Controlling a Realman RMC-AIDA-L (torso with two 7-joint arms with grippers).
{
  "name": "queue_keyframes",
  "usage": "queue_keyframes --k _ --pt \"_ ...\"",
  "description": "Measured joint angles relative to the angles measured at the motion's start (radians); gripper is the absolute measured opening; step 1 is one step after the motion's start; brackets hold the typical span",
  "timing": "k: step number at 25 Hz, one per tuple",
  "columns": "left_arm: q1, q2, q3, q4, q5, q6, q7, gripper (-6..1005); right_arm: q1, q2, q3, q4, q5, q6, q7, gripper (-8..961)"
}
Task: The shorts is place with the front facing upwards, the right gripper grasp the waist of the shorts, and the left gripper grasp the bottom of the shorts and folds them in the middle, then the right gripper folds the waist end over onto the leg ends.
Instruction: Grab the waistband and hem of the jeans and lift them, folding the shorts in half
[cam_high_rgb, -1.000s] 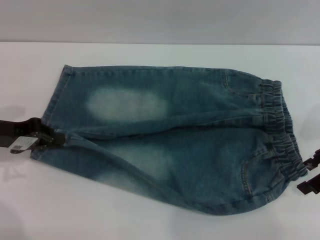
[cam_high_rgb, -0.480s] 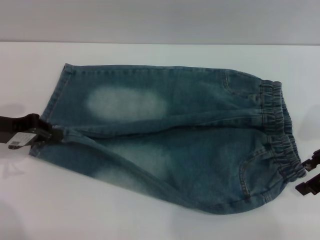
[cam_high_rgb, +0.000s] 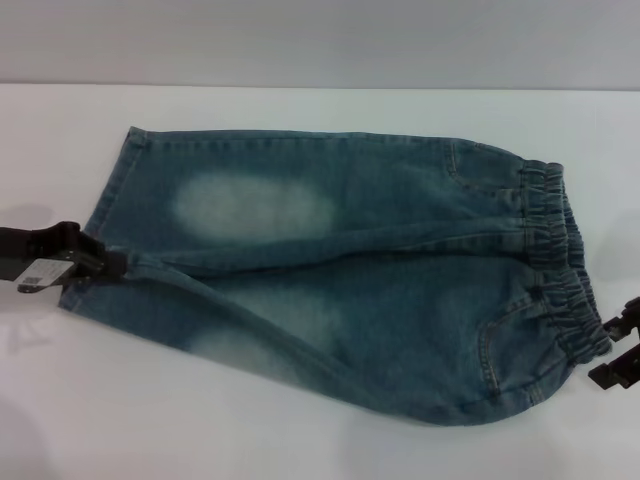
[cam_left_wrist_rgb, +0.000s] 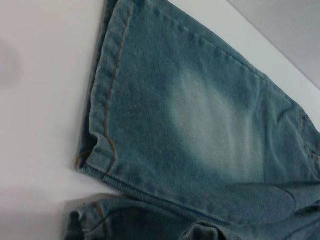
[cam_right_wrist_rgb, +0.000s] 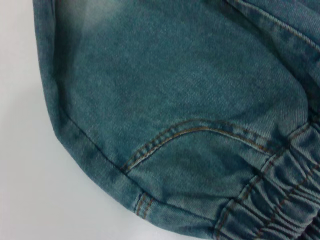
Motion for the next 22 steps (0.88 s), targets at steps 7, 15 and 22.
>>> queue_keyframes --k 7,15,22 --pt "-0.002 0.001 0.0 0.0 -0.001 -0.004 -0.003 83 0.01 0.012 -0.008 0.0 -0.001 -0.004 0.011 787" --pt "-0.002 0.004 0.0 -0.005 -0.003 -0.018 0.002 85 0.014 0.022 -0.008 -0.013 0.004 -0.007 0.012 787" --pt "-0.004 0.006 0.0 -0.005 -0.003 -0.026 0.005 86 0.019 0.031 -0.001 -0.017 0.009 -0.008 0.002 788"
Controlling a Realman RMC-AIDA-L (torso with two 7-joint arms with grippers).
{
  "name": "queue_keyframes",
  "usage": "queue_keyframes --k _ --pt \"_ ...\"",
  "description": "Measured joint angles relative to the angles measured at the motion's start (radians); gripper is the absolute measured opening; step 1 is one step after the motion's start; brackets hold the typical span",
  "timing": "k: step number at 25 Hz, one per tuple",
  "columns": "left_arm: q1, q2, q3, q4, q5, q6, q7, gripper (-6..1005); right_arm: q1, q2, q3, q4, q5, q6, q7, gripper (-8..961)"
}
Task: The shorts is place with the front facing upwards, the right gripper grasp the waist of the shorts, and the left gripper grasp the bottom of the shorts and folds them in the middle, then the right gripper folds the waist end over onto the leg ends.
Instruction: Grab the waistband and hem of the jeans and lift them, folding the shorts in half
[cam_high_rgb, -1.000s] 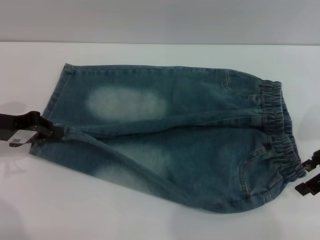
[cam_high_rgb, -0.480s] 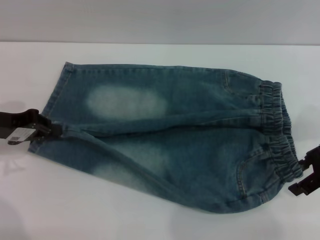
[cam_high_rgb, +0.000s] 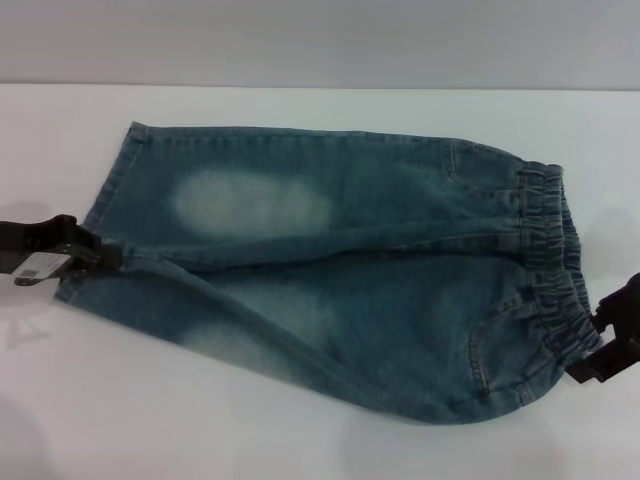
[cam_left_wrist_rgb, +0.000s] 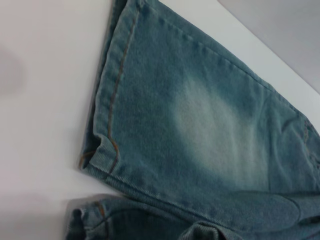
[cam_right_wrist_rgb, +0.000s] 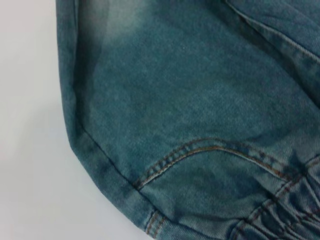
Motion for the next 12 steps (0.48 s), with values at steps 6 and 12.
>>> queue_keyframes --k 6,12 --pt "0.0 0.001 0.0 0.0 0.0 -0.01 0.0 87 0.004 0.003 0.002 0.005 0.002 0.005 -0.018 686" --pt "-0.001 0.006 -0.005 0.0 0.0 -0.019 -0.002 88 0.005 0.001 0.001 0.01 0.003 0.005 -0.038 376"
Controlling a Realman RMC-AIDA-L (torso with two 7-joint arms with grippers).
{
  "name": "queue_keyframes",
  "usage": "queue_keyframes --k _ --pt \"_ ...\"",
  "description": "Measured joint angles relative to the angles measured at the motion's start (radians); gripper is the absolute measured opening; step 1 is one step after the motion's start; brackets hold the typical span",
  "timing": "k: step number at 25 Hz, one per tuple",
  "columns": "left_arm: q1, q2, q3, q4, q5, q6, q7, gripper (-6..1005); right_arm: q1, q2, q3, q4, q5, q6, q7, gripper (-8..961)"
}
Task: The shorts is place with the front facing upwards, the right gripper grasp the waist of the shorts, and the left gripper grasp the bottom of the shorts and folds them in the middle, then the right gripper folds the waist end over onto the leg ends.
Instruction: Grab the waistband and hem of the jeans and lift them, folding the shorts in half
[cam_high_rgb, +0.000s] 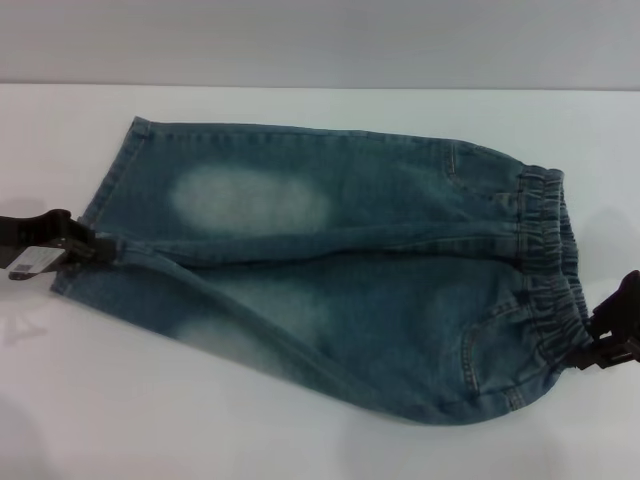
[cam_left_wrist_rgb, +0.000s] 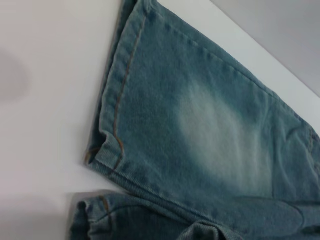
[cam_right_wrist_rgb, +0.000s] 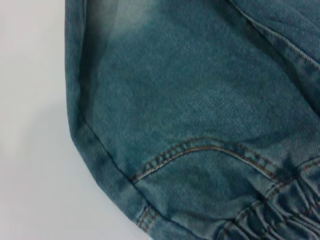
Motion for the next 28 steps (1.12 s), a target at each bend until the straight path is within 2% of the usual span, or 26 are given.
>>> queue_keyframes --k 7,13,20,28 --pt "-0.002 0.004 -0.003 0.006 -0.003 -0.004 -0.007 90 0.0 -0.005 0.001 0.007 0.0 -0.007 -0.023 214" --pt "-0.01 0.004 -0.008 0.007 -0.008 -0.006 -0.007 91 -0.004 -0.008 0.007 0.014 0.017 -0.029 -0.046 2" --pt "-0.012 0.02 -0.023 0.009 -0.019 -0.002 -0.009 92 -0.026 -0.057 0.087 0.01 0.148 -0.136 -0.086 1" --pt "-0.027 0.048 -0.052 0.012 -0.081 -0.03 -0.024 93 -0.071 -0.068 0.234 0.018 0.176 -0.18 -0.117 2"
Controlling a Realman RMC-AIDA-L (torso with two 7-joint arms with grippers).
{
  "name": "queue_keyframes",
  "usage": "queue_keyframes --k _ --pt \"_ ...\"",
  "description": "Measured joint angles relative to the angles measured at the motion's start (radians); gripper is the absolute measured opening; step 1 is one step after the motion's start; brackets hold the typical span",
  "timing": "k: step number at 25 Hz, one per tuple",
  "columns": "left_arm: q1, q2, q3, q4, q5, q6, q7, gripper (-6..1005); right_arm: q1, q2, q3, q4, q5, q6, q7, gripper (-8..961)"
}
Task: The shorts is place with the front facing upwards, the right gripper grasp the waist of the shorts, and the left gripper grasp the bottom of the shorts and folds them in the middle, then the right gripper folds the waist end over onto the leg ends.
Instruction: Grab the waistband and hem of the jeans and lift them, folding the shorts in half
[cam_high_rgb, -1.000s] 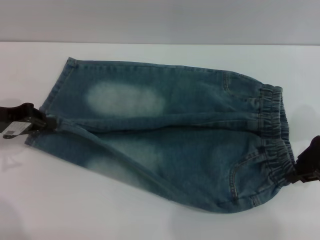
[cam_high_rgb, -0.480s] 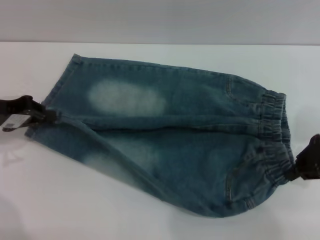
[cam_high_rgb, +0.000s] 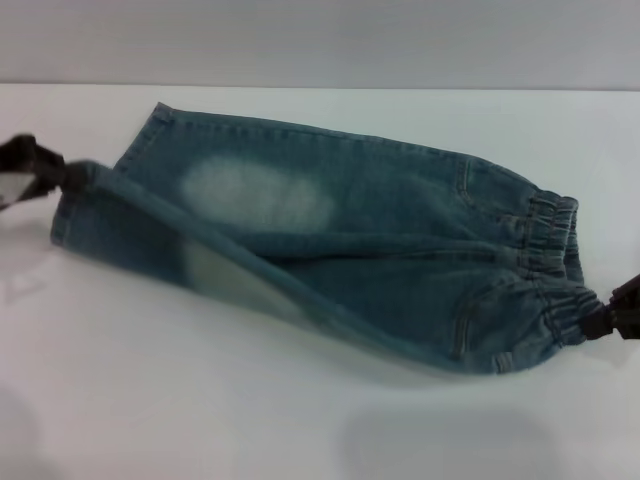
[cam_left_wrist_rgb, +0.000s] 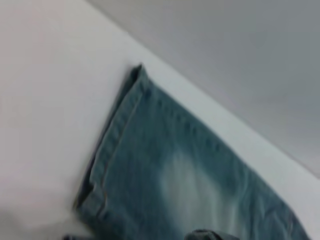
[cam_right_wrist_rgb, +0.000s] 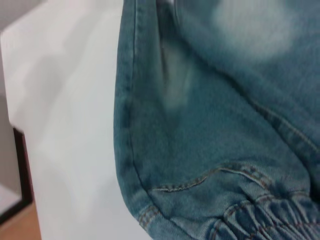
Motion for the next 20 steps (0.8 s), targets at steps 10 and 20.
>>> queue_keyframes --k 10,20 --pt "-0.075 0.003 -0.002 0.011 -0.011 -0.127 -0.036 95 -0.047 -0.045 0.114 0.198 0.145 0.098 -0.074 1" --pt "-0.126 -0.029 0.011 0.006 -0.026 -0.273 -0.038 97 -0.075 -0.04 0.153 0.288 0.218 0.232 -0.095 1"
